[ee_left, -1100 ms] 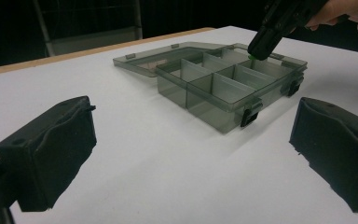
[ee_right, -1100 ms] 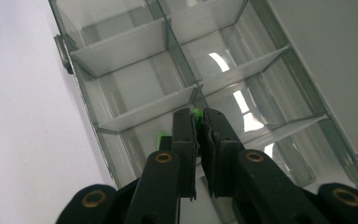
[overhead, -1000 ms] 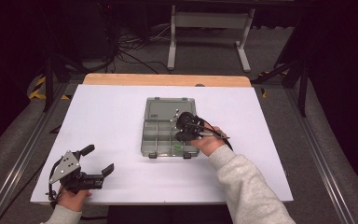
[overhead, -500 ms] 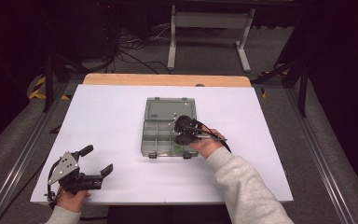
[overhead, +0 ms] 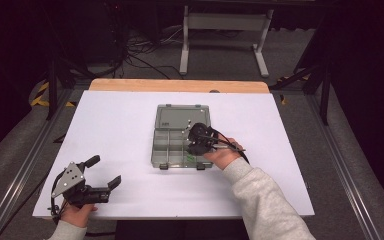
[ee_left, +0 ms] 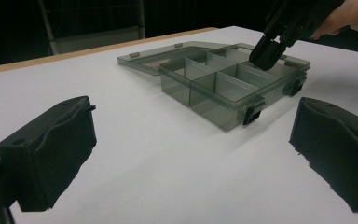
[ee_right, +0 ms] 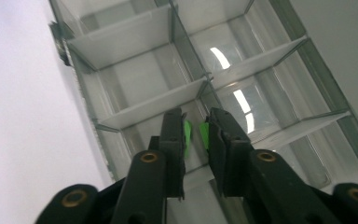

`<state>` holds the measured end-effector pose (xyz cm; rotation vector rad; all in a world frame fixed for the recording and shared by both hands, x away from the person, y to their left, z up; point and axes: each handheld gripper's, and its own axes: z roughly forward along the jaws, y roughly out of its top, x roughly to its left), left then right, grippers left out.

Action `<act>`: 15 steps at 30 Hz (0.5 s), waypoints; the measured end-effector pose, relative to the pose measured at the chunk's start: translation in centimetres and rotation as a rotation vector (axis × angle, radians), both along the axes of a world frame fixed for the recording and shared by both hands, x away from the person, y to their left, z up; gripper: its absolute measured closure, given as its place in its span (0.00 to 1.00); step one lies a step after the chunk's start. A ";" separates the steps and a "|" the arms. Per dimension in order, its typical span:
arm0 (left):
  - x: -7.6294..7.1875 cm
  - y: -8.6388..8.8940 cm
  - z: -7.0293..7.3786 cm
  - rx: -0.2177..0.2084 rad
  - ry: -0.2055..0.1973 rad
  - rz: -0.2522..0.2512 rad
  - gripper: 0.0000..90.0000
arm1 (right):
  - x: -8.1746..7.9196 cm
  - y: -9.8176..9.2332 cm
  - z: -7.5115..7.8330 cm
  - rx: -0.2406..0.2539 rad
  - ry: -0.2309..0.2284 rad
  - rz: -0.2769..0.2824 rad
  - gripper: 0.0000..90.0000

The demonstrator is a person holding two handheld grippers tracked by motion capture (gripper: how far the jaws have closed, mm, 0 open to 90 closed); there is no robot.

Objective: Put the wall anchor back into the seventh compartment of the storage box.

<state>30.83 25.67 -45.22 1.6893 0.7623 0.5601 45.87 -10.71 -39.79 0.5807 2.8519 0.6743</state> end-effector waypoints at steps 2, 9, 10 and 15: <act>0.0 0.0 0.0 -0.001 -0.001 0.000 0.01 | -0.2 -0.2 0.4 0.014 -0.008 -0.002 0.78; 0.0 0.0 0.0 -0.001 0.000 0.000 0.01 | -1.1 -1.4 2.0 0.102 -0.067 -0.023 0.50; 0.0 0.0 0.0 -0.002 -0.001 0.000 0.01 | -1.3 -1.6 2.2 0.123 -0.077 -0.018 0.48; 0.2 -0.2 0.1 0.001 0.001 -0.004 0.01 | -2.6 -2.9 3.0 0.229 -0.135 -0.014 0.35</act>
